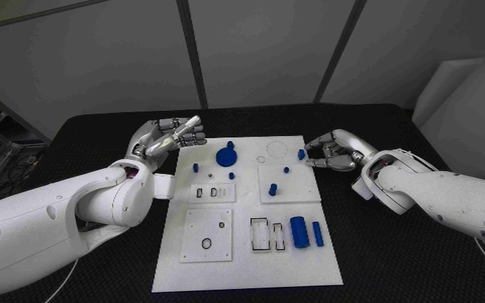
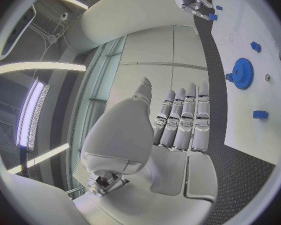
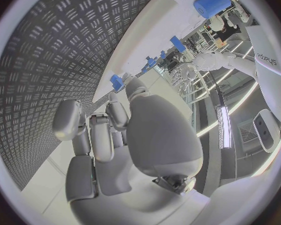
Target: Assemble the parts on the task board
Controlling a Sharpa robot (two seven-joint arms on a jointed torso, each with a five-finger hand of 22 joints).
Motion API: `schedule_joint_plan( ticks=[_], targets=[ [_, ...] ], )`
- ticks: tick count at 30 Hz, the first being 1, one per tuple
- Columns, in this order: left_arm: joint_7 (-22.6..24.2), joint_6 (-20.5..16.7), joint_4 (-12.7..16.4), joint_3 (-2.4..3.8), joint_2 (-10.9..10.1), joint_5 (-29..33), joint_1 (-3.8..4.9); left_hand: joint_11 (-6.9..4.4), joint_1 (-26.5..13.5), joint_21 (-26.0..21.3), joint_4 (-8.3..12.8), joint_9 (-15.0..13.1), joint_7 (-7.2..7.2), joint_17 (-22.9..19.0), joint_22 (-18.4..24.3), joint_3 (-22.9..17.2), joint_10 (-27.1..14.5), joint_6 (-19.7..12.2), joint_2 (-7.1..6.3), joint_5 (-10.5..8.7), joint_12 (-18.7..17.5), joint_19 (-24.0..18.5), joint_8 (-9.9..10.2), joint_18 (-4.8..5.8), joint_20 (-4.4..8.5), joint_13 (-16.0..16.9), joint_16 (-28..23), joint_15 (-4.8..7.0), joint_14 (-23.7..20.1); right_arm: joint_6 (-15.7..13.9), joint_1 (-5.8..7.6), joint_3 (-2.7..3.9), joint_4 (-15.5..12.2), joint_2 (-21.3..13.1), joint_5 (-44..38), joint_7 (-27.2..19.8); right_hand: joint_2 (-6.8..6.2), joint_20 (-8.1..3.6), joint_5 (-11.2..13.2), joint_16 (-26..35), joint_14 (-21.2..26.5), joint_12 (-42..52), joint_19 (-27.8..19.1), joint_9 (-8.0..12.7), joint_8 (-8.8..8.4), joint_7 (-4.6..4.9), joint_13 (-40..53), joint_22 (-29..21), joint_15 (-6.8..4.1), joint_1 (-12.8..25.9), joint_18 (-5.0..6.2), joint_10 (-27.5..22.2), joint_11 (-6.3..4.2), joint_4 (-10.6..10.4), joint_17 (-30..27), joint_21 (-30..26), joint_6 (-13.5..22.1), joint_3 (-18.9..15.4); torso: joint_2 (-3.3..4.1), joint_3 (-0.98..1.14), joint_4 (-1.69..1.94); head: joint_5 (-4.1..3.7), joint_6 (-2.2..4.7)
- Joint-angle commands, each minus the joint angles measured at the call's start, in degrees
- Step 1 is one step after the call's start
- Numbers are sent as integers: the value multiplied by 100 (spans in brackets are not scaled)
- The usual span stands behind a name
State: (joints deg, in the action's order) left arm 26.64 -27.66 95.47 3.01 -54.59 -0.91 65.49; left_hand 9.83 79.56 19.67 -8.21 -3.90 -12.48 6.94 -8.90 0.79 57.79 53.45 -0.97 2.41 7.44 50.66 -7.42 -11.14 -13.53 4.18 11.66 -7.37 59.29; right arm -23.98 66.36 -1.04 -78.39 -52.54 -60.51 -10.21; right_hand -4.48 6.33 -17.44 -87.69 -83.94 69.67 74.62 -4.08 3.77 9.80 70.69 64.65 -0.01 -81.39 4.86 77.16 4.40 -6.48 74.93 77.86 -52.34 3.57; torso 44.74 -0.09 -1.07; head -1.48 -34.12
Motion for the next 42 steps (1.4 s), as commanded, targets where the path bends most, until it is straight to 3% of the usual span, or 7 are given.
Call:
schedule_joint_plan(
  ticks=[1,10,13,23,42],
  targets=[
    [33,79,2,3,3,-19,1,-6,0,11,15,-1,-5,7,10,34,31,23,61,30,8,-41,27,76,-9,2,-32,-1,29,-149,8,4,20,18,140,8,-6,27,-40,-1,-489,21,-18,1,1,-5,9,7,38,65,15,-13,20,-33,1008,-5,55,-17,-2,-3,-1,2,-3],
    [26,85,0,4,9,-19,-4,-4,-1,10,17,0,-6,6,11,37,24,21,64,30,1,-44,32,77,-9,-1,-36,-3,28,-186,7,5,96,145,201,57,36,29,-47,-9,-494,40,-5,-6,16,-8,25,25,38,74,12,-2,17,-45,1027,4,39,-2,-2,-3,2,-16,-10],
    [22,90,-2,4,19,-19,-5,-4,-1,10,17,0,-6,6,11,37,24,21,64,30,1,-44,32,77,-9,-1,-36,-3,28,-232,8,5,127,188,285,92,80,29,-68,-18,-499,69,11,-18,40,-15,51,47,34,65,8,17,11,-45,1047,15,-3,23,-1,-8,8,-54,-12],
    [8,76,-5,4,20,-19,-6,4,-10,7,15,3,-19,6,13,46,8,12,75,30,-19,-49,45,79,-10,-9,-45,-6,26,-127,8,5,149,272,323,129,109,20,-34,-23,-502,111,31,-44,95,-35,87,75,21,35,4,45,-7,-14,1058,29,-121,58,-7,-2,0,11,-46],
    [3,65,11,4,2,-19,-7,8,-12,7,15,4,-24,6,14,49,1,7,80,30,-26,-51,52,79,-10,-11,-49,-8,25,11,8,5,182,307,187,225,150,-17,-3,-30,-506,175,55,-91,228,-99,148,114,-24,22,-2,84,-63,30,1076,46,-425,143,-7,-3,-1,12,-44]
  ],
)
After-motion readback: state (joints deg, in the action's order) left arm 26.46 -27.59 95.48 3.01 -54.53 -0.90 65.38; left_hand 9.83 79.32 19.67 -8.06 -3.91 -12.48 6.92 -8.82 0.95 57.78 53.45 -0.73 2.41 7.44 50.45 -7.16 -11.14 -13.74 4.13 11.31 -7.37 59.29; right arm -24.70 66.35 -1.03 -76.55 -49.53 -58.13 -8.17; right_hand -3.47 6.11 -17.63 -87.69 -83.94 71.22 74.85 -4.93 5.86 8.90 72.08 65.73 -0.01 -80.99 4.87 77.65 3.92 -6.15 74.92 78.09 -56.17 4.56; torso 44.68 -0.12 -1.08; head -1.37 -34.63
